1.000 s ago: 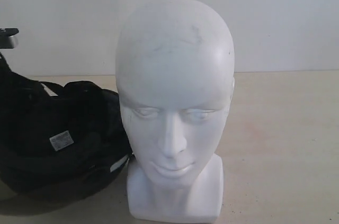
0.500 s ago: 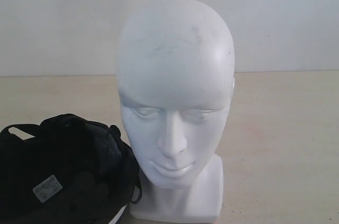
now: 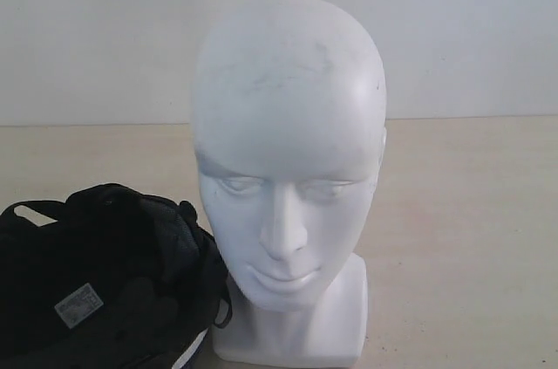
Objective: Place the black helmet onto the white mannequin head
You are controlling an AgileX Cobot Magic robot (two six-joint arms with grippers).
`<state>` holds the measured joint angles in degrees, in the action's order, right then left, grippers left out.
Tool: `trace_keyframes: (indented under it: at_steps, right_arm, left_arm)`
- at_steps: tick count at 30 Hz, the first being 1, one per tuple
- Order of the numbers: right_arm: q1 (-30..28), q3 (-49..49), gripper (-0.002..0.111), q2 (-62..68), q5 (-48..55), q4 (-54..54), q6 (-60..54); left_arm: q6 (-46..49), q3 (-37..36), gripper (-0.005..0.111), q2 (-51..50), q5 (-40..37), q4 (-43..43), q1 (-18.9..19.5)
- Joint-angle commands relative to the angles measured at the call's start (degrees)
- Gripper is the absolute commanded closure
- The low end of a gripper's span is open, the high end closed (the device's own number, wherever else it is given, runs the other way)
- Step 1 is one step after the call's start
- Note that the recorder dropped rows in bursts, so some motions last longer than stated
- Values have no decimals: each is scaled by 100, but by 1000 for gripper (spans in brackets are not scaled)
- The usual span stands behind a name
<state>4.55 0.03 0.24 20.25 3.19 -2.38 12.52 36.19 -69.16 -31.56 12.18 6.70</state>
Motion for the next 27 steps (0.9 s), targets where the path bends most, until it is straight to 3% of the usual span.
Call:
trace_keyframes:
  at_steps: [1,4,13,22,27]
  right_arm:
    - [-2,-3,109,-24,-29,-10,-13]
    - [-2,-3,109,-24,-29,-10,-13]
    - [-2,-3,109,-24,-29,-10,-13]
    - [-2,-3,109,-24,-29,-10,-13]
    - [-2,-3,109,-24,-29,-10,-13]
  left_arm:
    - [-128,-13,65,47,416,197,5]
    - [-128,10,47,47,555,197,5]
    - [-128,173,50,47,496,197,5]
    - [16,1343,50,380,-1074,-61,5]
    - [410,1621,62,890,-1826,58,5]
